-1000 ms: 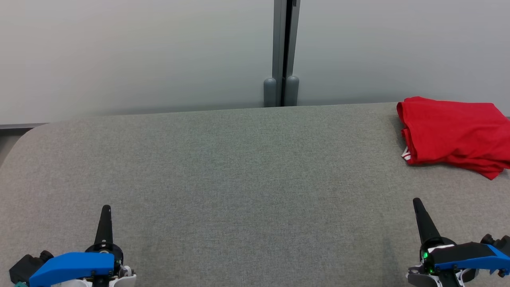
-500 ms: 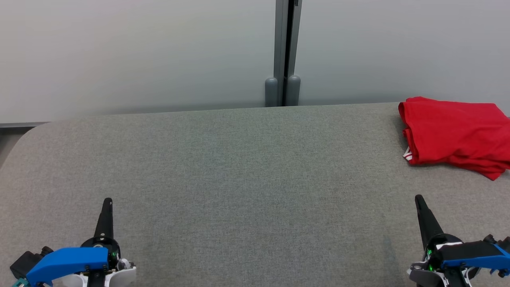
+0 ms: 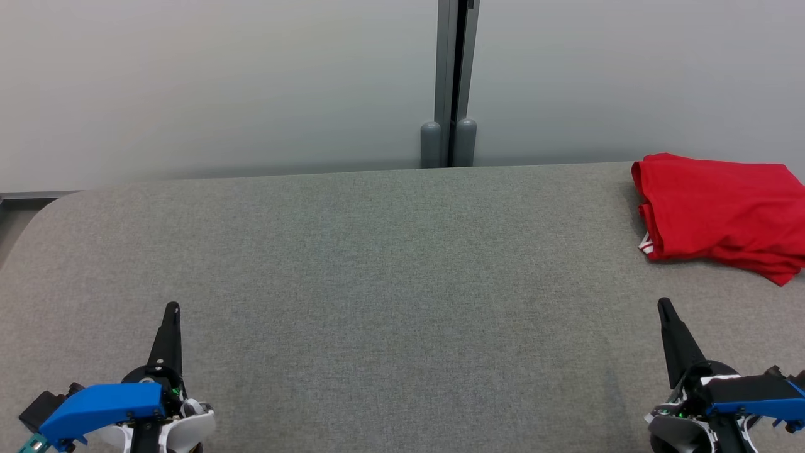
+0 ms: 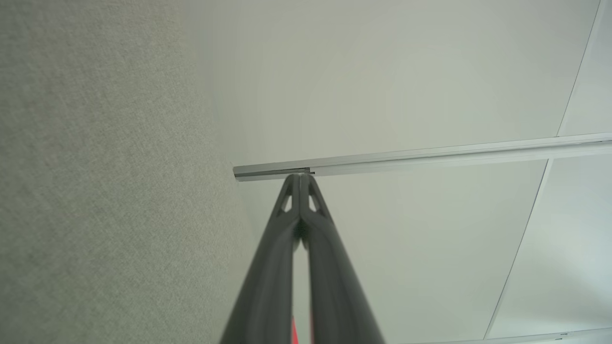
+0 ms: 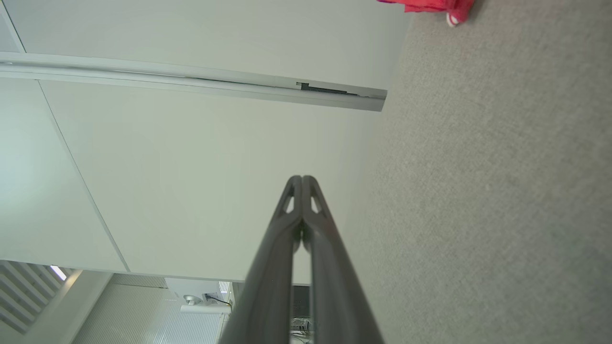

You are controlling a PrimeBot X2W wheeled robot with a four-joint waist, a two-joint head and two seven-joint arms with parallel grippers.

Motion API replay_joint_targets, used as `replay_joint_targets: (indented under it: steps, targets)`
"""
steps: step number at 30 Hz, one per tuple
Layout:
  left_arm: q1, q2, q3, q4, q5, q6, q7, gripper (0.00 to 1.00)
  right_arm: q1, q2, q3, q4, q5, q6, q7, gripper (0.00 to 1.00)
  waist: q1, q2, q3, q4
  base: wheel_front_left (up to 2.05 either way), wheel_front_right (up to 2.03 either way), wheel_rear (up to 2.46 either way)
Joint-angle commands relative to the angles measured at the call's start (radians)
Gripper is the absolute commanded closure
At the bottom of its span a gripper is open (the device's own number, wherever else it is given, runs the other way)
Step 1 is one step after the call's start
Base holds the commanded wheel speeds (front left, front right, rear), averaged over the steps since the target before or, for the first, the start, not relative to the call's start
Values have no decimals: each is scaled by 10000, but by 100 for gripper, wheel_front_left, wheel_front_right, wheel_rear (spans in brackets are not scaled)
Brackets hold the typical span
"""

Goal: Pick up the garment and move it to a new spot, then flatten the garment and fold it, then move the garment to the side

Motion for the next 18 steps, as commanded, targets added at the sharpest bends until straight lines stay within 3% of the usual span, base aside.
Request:
replay_joint_targets:
  steps: [1, 18]
  targets:
    - [-187, -2, -13, -58, -203, -73, 82, 100, -133, -70, -44, -85, 227, 4, 97, 100, 0, -1, 1, 5, 0, 0, 0]
    - [-281, -5, -14, -102, -1090, -91, 300, 100, -208, -74, -120, -139, 1057, 4, 300, 100, -1, -1, 11, 44, 0, 0, 0]
